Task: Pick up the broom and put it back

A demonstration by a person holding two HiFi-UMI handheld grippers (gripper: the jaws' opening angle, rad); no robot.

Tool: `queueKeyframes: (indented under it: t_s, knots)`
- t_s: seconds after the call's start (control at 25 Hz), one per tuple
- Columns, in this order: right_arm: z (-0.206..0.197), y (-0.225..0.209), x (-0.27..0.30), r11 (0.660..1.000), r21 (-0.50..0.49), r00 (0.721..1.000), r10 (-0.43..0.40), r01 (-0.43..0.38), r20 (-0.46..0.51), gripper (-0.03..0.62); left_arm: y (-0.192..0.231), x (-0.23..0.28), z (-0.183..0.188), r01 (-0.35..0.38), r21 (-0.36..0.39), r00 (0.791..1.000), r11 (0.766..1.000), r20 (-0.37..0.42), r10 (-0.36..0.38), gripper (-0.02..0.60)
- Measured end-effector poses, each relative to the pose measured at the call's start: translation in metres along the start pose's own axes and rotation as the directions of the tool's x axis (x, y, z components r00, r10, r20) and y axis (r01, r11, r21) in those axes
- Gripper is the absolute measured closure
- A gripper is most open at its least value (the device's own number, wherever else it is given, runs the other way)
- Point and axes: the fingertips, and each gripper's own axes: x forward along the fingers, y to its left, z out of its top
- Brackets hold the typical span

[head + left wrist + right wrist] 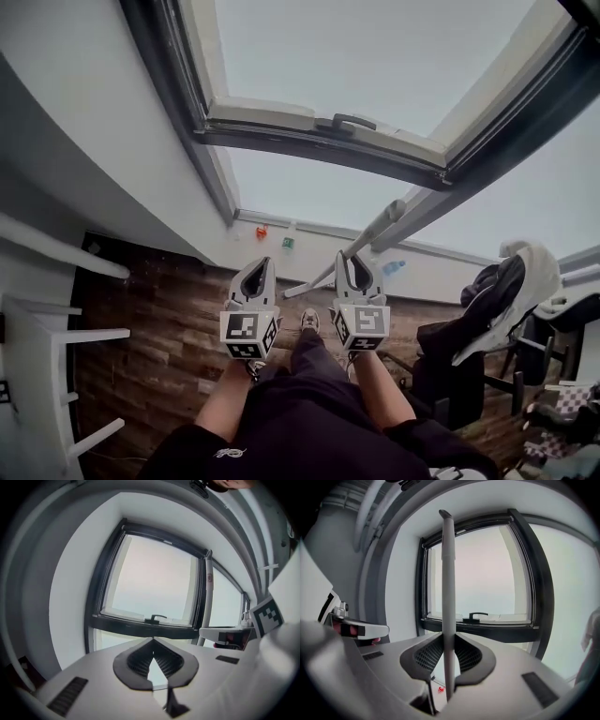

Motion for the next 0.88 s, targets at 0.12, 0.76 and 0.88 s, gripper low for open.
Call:
queueKeyframes:
  t_s: [0.12,0.76,0.88]
  knots:
    - [0.017,0.021,-0.016,1.0,-0.012,0.999,0.025,-0.024,0.037,0.507,-0.005,-0.014,0.015,0.026,0.003,0.999,1.0,0.035,-0.026,0.58]
    - [0.026,0.077,-0.037,0.991,-0.046,0.989,0.131,-0.128,0.065,0.507,-0.018,-0.039,0.037,0.038,0.1,0.996,0.994,0.073,-0.046,0.581]
    - [0.025,0.08,-0.033,0.989,-0.047,0.987,0.146,-0.143,0.06,0.507,-0.017,-0.041,0.041,0.042,0.083,0.993,0.996,0.104,-0.051,0.581]
